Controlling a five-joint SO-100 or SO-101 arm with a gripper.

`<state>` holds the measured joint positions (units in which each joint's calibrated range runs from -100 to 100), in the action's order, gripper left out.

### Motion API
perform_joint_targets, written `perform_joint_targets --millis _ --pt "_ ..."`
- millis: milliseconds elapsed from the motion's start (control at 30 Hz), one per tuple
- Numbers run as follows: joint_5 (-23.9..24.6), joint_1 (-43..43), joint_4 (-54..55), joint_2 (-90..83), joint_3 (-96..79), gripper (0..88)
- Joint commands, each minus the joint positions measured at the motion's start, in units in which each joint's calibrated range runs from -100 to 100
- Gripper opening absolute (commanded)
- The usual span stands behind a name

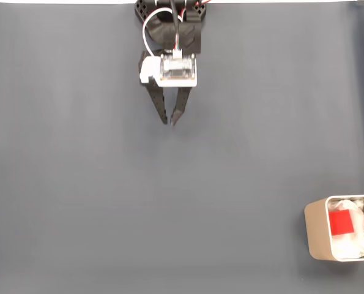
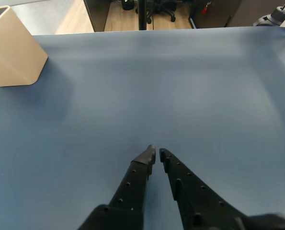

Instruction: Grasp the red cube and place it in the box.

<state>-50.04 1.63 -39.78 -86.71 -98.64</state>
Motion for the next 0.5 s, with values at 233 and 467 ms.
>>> perform_joint_targets --millis 233,467 --pt "-0.15 -1.7 -29.16 -10.86 -1.17 0.0" --pt "0.29 -2.34 -36.04 -13.29 -1.17 0.0"
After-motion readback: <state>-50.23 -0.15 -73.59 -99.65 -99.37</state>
